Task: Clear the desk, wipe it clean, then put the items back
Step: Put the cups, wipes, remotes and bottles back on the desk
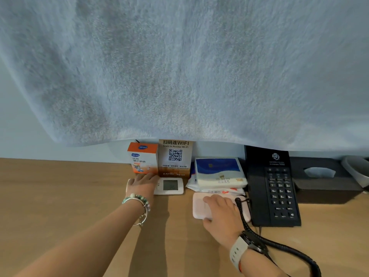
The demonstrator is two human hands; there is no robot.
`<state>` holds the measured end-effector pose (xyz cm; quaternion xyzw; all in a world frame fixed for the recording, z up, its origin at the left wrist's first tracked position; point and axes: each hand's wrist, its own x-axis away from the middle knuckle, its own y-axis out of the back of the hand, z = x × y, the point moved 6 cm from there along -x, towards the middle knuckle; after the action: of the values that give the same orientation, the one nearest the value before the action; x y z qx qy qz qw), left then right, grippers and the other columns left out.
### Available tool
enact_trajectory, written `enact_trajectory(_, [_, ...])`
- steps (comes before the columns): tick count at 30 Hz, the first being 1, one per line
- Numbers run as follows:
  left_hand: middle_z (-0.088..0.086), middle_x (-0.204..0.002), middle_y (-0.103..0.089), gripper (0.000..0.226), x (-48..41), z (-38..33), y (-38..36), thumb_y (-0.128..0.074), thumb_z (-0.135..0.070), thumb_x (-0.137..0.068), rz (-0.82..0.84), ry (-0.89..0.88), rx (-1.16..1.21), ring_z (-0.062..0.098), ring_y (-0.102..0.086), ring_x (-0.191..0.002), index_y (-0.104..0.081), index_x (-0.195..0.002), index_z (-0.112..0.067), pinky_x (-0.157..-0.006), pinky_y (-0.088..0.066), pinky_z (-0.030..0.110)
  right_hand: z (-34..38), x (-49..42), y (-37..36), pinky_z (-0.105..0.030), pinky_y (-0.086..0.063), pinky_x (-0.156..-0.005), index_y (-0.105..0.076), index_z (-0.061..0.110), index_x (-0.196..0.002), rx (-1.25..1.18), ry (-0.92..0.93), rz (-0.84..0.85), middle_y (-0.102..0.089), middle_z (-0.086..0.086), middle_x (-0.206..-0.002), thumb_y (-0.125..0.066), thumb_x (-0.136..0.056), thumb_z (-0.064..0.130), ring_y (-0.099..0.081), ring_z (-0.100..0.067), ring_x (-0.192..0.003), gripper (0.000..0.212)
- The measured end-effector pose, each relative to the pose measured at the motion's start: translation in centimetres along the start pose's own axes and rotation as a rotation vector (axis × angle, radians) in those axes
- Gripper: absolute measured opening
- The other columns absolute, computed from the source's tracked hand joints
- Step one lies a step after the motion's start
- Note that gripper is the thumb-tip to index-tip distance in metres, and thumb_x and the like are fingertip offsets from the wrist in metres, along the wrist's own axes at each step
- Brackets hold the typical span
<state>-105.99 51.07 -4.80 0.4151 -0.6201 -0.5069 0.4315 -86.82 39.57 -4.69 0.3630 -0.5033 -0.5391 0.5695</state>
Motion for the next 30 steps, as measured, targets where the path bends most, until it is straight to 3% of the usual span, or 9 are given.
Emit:
enact_trajectory(5, [-0.009,-0.153,-0.023,0.045,-1.4,-0.3,-0.2,-0.043,-0.025,-0.096,-0.035,-0.128,-0.048,0.019,-0.018,-0.141,-0.035,-0.141,-0.030,-0.112,-0.016,0.033,0.1,-0.5,-0.2,-0.036,-0.019,-0.112,-0.032,0.034,-0.139,0.006,-0.015,0.020,-0.029,0.008,-0.146,-0.047,-0.090,0.033,-0.026,-0.018,-0.133,0.051])
enact_trajectory(7, [-0.002,-0.146,-0.038,0.046,-1.4,-0.7,0.3,-0.057,-0.025,-0.090,-0.064,-0.191,-0.061,0.025,-0.031,-0.136,-0.046,-0.135,-0.025,-0.110,-0.025,0.039,0.1,-0.6,-0.2,-0.036,-0.018,-0.112,-0.033,0.034,-0.138,0.009,-0.019,0.029,-0.028,0.008,-0.147,-0.047,-0.090,0.032,-0.025,-0.018,-0.133,0.050])
enact_trajectory(9, [0.004,-0.111,-0.067,0.054,-1.8,-1.0,0.7,-0.090,-0.024,-0.053,-0.133,-0.279,-0.092,0.031,-0.062,-0.104,-0.070,-0.103,-0.020,-0.083,-0.050,0.047,0.2,-0.6,-0.1,-0.036,-0.018,-0.112,-0.034,0.034,-0.137,0.014,-0.024,0.034,-0.028,0.008,-0.146,-0.047,-0.090,0.032,-0.025,-0.018,-0.133,0.049])
enact_trajectory(12, [-0.004,-0.082,-0.071,0.062,-2.4,-0.1,-0.3,-0.095,-0.033,-0.018,-0.167,-0.228,-0.085,0.022,-0.071,-0.075,-0.074,-0.076,-0.026,-0.056,-0.056,0.035,0.4,-0.7,0.0,-0.036,-0.021,-0.111,-0.035,0.034,-0.136,-0.003,-0.037,0.038,-0.030,0.008,-0.145,-0.047,-0.089,0.035,-0.028,-0.019,-0.132,0.049])
enact_trajectory(15, [0.000,-0.110,-0.066,0.055,-0.9,-1.0,0.7,-0.090,-0.022,-0.049,-0.142,-0.220,-0.075,0.028,-0.063,-0.103,-0.070,-0.100,-0.024,-0.079,-0.052,0.045,0.6,-0.6,0.5,-0.034,-0.023,-0.110,-0.035,0.034,-0.137,-0.051,-0.056,0.015,-0.033,0.009,-0.144,-0.047,-0.089,0.038,-0.031,-0.017,-0.130,0.049])
enact_trajectory(18, [-0.003,-0.144,-0.035,0.055,0.5,-1.5,1.4,-0.055,-0.016,-0.087,-0.145,-0.196,-0.035,0.023,-0.027,-0.136,-0.040,-0.138,-0.029,-0.110,-0.024,0.039,1.0,-0.6,1.3,-0.034,-0.026,-0.108,-0.035,0.034,-0.137,-0.097,-0.061,-0.015,-0.035,0.010,-0.143,-0.047,-0.090,0.040,-0.032,-0.016,-0.130,0.049])
enact_trajectory(21, [0.003,-0.128,-0.055,0.055,2.5,-2.2,2.9,-0.071,-0.019,-0.074,-0.174,-0.210,0.019,0.029,-0.048,-0.123,-0.056,-0.126,-0.027,-0.097,-0.039,0.049,2.1,-0.6,2.8,-0.031,-0.029,-0.106,-0.034,0.035,-0.136,-0.114,-0.043,-0.062,-0.036,0.010,-0.143,-0.047,-0.092,0.040,-0.034,-0.015,-0.129,0.047])
enact_trajectory(25, [-0.005,-0.144,-0.039,0.049,5.3,-1.5,4.4,-0.044,-0.030,-0.093,-0.224,-0.140,0.013,0.019,-0.031,-0.134,-0.034,-0.141,-0.031,-0.107,-0.027,0.034,4.7,-0.5,5.3,-0.032,-0.030,-0.106,-0.034,0.032,-0.139,-0.155,0.034,-0.129,-0.038,0.008,-0.144,-0.047,-0.094,0.038,-0.034,-0.016,-0.131,0.048])
enact_trajectory(30, [-0.008,-0.143,-0.037,0.048,9.5,0.7,6.7,-0.041,-0.037,-0.094,-0.278,-0.011,0.025,0.017,-0.031,-0.132,-0.032,-0.141,-0.033,-0.108,-0.025,0.032,9.5,0.3,6.4,-0.034,-0.031,-0.107,-0.038,0.032,-0.137,-0.197,0.188,-0.162,-0.040,0.009,-0.142,-0.049,-0.092,0.036,-0.035,-0.015,-0.129,0.047])
